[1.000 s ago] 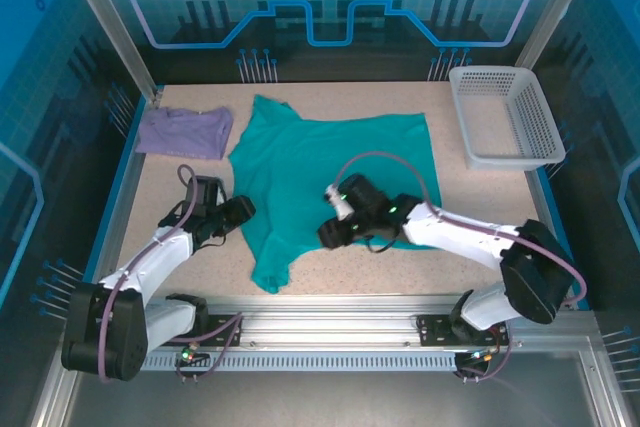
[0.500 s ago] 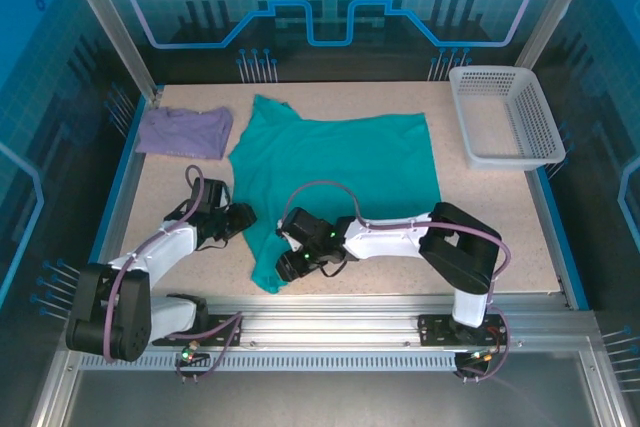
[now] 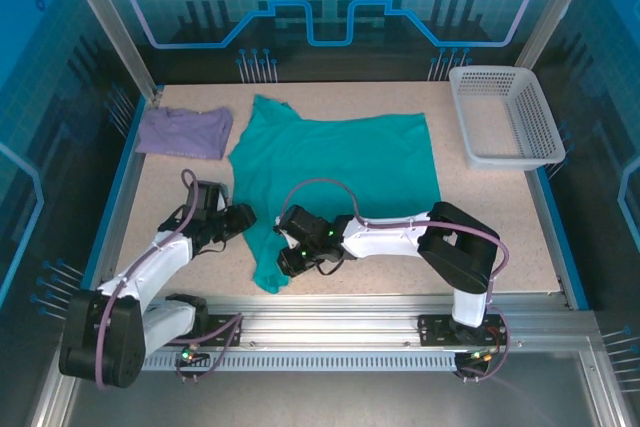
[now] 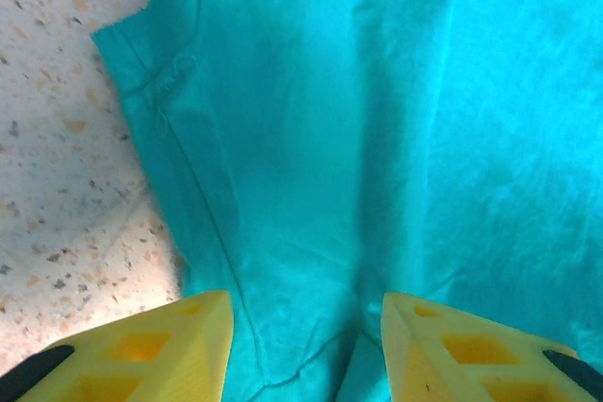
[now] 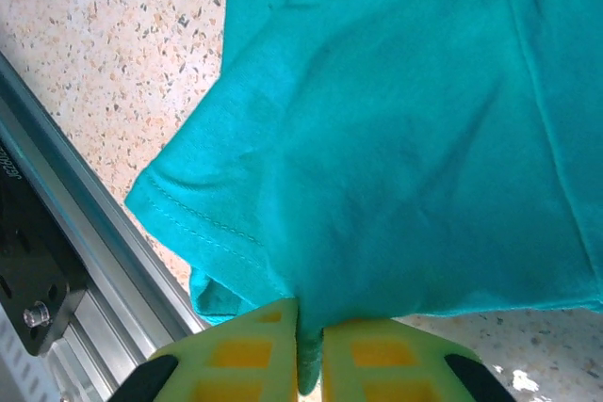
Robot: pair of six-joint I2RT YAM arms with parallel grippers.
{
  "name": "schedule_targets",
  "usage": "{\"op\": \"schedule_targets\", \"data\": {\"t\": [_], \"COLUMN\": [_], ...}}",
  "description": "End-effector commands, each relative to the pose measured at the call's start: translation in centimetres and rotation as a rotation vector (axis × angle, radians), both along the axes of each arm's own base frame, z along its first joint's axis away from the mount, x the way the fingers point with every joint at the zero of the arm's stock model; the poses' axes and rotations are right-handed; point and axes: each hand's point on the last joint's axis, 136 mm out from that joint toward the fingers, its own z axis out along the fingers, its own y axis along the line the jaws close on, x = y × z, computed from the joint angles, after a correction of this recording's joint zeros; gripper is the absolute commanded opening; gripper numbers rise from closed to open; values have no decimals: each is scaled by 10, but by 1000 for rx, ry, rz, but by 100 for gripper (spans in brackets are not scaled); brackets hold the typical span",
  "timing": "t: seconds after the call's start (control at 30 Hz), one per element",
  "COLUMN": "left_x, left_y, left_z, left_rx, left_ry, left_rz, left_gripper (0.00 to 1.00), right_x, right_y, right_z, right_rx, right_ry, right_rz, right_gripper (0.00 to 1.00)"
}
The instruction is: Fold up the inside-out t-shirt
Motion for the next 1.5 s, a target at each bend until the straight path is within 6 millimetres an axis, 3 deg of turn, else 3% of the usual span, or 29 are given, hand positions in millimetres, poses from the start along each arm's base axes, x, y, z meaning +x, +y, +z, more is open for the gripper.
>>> {"op": "schedule_targets", "data": {"t": [0.0, 0.23, 0.43, 0.67, 1.17, 1.27, 1.47], "left_x": [-20, -25, -20, -27, -37, -34, -16], "left_y": [-9, -37, -44, -34, -10, -6, -7], "left_z": [-6, -8, -23, -45, -40, -35, -19], "left_rx": [-23, -95, -101, -38, 94, 106, 91], "left_ry": [42, 41, 78, 144, 180, 172, 117], "left_rz": [-32, -98, -118, -114, -83, -64, -50], "left_gripper": [46, 46, 45, 45, 45, 45, 48], "right_x": [5, 7, 10, 12, -2, -5, -20], "right_y": [-4, -18, -31, -53, -87, -85, -56], "right_z": [23, 25, 20, 11, -3, -3, -5], "right_rx": [37, 52, 27, -17, -108, -108, -91], "right_ry": [-12, 13, 27, 47, 113, 123, 143], "right_rz": [-22, -65, -95, -131, -148, -132, -27], "right_gripper": [9, 9, 8, 7, 7, 8, 12]}}
